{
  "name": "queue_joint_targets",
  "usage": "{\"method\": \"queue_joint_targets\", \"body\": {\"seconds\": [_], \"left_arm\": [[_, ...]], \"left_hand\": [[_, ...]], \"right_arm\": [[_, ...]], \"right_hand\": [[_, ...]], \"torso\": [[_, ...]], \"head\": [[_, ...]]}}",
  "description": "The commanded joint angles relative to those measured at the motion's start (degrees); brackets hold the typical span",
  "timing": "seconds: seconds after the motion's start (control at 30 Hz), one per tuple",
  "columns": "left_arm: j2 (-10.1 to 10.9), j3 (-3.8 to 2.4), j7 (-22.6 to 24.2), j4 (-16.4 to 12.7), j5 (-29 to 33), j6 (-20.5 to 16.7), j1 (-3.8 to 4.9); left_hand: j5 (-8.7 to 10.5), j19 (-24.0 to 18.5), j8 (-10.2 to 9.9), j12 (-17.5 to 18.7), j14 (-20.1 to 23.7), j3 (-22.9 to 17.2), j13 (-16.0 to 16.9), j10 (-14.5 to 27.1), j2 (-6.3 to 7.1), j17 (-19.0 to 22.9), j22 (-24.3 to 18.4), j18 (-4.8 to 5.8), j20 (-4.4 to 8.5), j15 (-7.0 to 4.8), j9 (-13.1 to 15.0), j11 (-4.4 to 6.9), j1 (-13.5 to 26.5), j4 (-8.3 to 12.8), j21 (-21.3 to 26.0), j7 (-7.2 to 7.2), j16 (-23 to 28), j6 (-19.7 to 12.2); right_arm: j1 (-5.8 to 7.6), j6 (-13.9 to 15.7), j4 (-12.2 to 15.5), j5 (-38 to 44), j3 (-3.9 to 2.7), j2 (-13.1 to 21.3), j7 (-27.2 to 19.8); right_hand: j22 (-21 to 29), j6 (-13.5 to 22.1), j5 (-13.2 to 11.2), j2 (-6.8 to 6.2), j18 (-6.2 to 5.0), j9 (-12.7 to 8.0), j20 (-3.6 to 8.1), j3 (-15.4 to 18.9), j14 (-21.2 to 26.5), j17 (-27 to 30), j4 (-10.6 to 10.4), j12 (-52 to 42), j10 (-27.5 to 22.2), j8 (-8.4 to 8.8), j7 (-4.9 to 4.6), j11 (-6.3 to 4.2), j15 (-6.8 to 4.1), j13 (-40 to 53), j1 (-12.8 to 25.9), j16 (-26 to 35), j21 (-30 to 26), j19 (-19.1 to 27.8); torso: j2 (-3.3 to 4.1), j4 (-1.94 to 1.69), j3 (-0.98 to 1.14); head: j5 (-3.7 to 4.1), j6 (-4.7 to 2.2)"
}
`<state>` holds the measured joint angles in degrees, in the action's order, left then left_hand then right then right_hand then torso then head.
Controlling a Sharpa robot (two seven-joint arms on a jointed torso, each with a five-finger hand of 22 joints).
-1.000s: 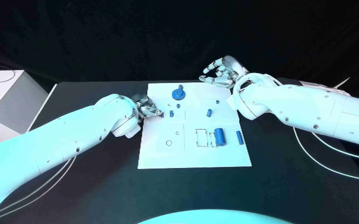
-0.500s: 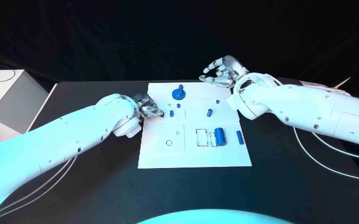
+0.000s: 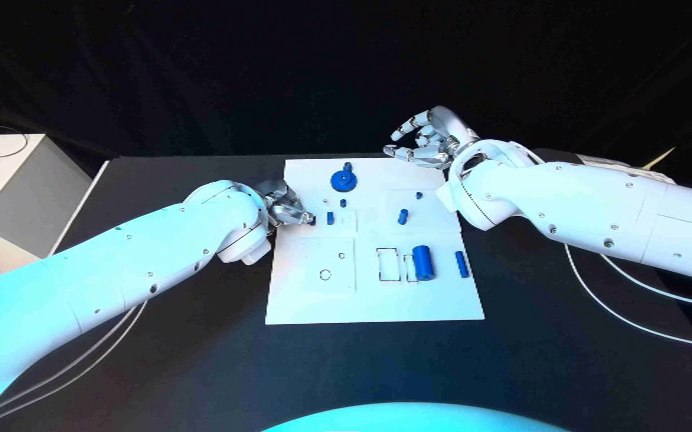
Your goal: Assemble the parts on the task board
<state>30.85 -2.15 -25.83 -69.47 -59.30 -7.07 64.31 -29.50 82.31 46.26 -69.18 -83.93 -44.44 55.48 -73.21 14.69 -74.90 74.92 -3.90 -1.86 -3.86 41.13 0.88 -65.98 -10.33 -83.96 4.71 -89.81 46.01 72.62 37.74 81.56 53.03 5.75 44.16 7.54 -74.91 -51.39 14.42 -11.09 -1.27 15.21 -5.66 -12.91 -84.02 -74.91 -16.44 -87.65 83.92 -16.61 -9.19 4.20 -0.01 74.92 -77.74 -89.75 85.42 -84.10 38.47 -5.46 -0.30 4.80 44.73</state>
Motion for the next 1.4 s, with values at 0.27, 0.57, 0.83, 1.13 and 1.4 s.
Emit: {"method": "queue_joint_targets", "body": {"seconds": [0.27, 0.57, 0.83, 1.13, 1.4], "left_arm": [[0.0, 0.0, -1.0, 0.0, -1.0, 3.8, 0.01], [-0.4, 0.0, -1.3, 0.2, -1.0, 4.0, 0.01], [-0.9, 0.0, -1.7, 1.0, -0.7, 3.9, 0.03], [-1.6, -0.01, -2.7, 2.0, 0.0, 6.5, 0.07], [-2.3, -0.02, -4.0, 2.7, 0.4, 9.8, 0.12]], "left_hand": [[-0.01, 0.4, 0.3, 0.2, -6.1, -9.1, 0.0, -0.3, -0.54, -15.1, 1.5, 0.79, 0.09, -0.39, 6.7, 0.04, 0.0, 9.0, -0.2, -1.16, -0.2, 1.5], [0.01, 0.4, 0.3, 0.2, -6.1, -9.1, 0.0, -0.3, -0.51, -15.1, 1.5, 0.78, 0.1, -0.4, 6.7, 0.04, 0.0, 9.0, -0.2, -1.16, -0.2, 1.5], [0.06, 0.4, 0.3, 0.2, -6.1, -9.2, 0.0, -0.3, -0.53, -15.1, 1.4, 0.78, 0.1, -0.4, 6.6, 0.03, 0.0, 9.0, -0.2, -1.15, -0.2, 1.5], [0.28, 0.4, 0.2, 0.1, -6.1, -9.1, 0.1, -0.4, -0.61, -15.1, 1.4, 0.77, 0.1, -0.38, 6.6, 0.0, 0.3, 8.8, -0.1, -1.13, -0.2, 1.5], [0.44, 0.4, 0.2, 0.0, -6.1, -9.0, 0.4, -0.6, -0.68, -15.1, 1.4, 0.78, 0.07, -0.37, 6.6, 0.0, 0.5, 8.7, -0.2, -1.15, -0.2, 1.5]], "right_arm": [[-0.03, -0.6, 0.1, 0.6, -0.02, 0.1, -0.2], [-0.03, -0.5, 0.2, 0.6, -0.02, 0.0, -0.2], [-0.03, -0.5, 0.3, 0.6, -0.02, 0.1, -0.2], [-0.03, -0.6, 0.3, 0.7, -0.02, 0.1, -0.2], [-0.03, -0.6, 0.4, 0.7, -0.02, 0.1, -0.2]], "right_hand": [[-10.4, 0.5, 0.3, 0.06, -0.2, 0.1, -0.21, 0.1, -5.7, -13.8, 0.1, 0.1, 3.2, -0.39, 0.14, 0.18, 0.07, 12.8, 0.6, 0.3, -0.3, -3.5], [-10.4, 0.5, 0.3, 0.06, -0.2, 0.1, -0.21, 0.1, -5.7, -13.8, 0.1, 0.1, 3.2, -0.39, 0.14, 0.18, 0.07, 12.8, 0.6, 0.3, -0.3, -3.5], [-10.4, 0.5, 0.3, 0.06, -0.2, 0.1, -0.21, 0.1, -5.7, -13.8, 0.1, 0.1, 3.2, -0.39, 0.14, 0.18, 0.07, 12.8, 0.6, 0.3, -0.3, -3.5], [-10.4, 0.5, 0.3, 0.06, -0.2, 0.1, -0.21, 0.1, -5.7, -13.8, 0.1, 0.1, 3.2, -0.39, 0.14, 0.18, 0.07, 12.8, 0.6, 0.3, -0.3, -3.5], [-10.3, 0.5, 0.4, 0.05, -0.21, 0.2, -0.2, 0.1, -5.7, -13.8, 0.1, 0.1, 3.2, -0.44, 0.15, 0.17, 0.06, 12.8, 0.6, 0.3, -0.4, -3.5]], "torso": [[0.0, -0.01, -0.01], [0.03, 0.0, 0.02], [0.08, 0.02, 0.04], [0.04, 0.07, 0.09], [0.02, -0.01, 0.04]], "head": [[0.05, 0.21], [0.06, 0.19], [0.1, 0.25], [0.13, 0.34], [0.15, 0.42]]}}
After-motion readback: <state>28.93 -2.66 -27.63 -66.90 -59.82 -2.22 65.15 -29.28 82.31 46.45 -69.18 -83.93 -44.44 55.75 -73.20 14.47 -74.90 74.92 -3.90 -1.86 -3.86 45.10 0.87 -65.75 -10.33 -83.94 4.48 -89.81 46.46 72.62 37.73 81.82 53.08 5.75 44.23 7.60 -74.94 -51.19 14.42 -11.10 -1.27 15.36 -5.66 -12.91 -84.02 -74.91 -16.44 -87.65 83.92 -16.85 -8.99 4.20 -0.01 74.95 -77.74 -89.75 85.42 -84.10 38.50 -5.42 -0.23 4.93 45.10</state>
